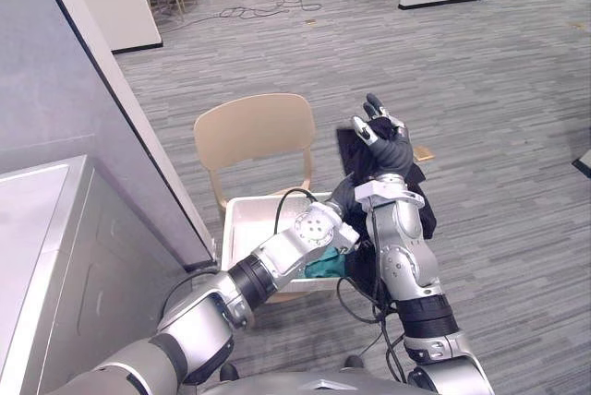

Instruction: Pick up the laundry basket with both hands and put the clothes into the washing machine.

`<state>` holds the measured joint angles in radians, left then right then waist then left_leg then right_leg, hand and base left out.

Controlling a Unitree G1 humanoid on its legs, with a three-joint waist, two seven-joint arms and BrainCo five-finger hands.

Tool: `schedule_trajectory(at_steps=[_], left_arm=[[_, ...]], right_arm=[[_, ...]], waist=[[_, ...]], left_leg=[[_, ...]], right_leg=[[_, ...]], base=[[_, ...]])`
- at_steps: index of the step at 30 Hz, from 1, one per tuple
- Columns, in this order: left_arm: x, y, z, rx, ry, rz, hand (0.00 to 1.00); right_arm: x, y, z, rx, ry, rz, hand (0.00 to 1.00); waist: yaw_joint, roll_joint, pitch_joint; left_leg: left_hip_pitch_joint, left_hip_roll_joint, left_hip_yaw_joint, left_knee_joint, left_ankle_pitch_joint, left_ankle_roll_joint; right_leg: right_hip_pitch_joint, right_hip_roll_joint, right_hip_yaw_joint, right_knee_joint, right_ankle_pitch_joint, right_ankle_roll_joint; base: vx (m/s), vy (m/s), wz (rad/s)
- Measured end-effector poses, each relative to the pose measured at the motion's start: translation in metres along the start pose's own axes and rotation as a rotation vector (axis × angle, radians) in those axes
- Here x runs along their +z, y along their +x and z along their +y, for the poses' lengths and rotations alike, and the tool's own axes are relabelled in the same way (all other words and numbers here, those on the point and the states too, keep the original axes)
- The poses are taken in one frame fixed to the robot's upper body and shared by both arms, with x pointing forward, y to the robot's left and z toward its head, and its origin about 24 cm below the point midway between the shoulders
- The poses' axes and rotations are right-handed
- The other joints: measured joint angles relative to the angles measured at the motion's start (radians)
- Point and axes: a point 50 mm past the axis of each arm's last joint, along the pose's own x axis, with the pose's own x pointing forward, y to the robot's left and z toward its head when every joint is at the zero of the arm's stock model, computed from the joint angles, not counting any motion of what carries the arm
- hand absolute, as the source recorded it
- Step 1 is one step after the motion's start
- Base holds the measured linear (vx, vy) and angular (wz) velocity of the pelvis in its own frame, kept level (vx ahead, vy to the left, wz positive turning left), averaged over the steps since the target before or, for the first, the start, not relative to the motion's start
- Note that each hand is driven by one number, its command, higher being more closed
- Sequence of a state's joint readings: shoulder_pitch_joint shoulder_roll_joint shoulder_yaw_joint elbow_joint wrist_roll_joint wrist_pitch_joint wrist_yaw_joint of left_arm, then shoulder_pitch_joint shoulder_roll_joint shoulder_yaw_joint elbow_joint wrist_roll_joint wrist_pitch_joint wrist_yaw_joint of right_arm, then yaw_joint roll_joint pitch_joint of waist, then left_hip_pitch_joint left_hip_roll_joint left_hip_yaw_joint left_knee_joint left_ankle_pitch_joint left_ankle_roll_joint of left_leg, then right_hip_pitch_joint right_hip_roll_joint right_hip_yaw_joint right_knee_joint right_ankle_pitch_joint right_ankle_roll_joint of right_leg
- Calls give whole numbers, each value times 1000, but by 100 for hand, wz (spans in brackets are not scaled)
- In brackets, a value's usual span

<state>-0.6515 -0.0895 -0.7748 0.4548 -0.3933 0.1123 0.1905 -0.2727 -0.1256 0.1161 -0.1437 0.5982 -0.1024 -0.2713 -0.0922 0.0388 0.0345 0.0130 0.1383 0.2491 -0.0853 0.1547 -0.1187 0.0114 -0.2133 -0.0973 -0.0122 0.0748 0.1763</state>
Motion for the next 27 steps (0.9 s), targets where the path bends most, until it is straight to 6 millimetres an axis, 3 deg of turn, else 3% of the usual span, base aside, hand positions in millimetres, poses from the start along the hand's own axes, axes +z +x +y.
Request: schedule_trajectory(at_steps=[9,10,15,17,23,27], left_arm=[[-4,2,-1,6,-32,19,100],[-4,2,0,7,-33,20,100],[-11,2,7,16,-35,49,100],[-16,-1,21,69,-77,61,100],[-33,-22,86,320,-149,78,100],[-58,-61,128,534,-258,95,100]], right_arm=[[-2,-1,2,0,1,0,100],[-1,-1,2,-1,0,-1,0],[-2,-9,-10,-41,-9,8,0],[6,-20,-23,-85,-12,-15,0],[23,-58,-84,-308,-102,-28,0],[47,-87,-114,-446,-176,-81,0]], waist=[[1,-21,-6],[2,-25,-7],[10,-34,-4],[11,-35,-4],[4,-34,-4],[-17,-33,-5]], left_leg=[[2,0,0,0,0,0],[2,0,0,0,0,0],[1,0,-1,0,0,0],[-3,-1,2,0,1,1],[4,0,27,0,-1,0],[4,2,41,-1,-13,-8]], right_leg=[[2,0,0,0,0,0],[2,0,0,0,0,0],[2,0,1,0,-1,0],[-7,1,3,4,-2,3],[-16,3,29,6,-2,3],[-31,6,39,8,-11,1]], base=[[0,0,0],[0,0,0],[0,0,0],[0,0,-2],[-4,-2,-10],[-19,-5,-11]])
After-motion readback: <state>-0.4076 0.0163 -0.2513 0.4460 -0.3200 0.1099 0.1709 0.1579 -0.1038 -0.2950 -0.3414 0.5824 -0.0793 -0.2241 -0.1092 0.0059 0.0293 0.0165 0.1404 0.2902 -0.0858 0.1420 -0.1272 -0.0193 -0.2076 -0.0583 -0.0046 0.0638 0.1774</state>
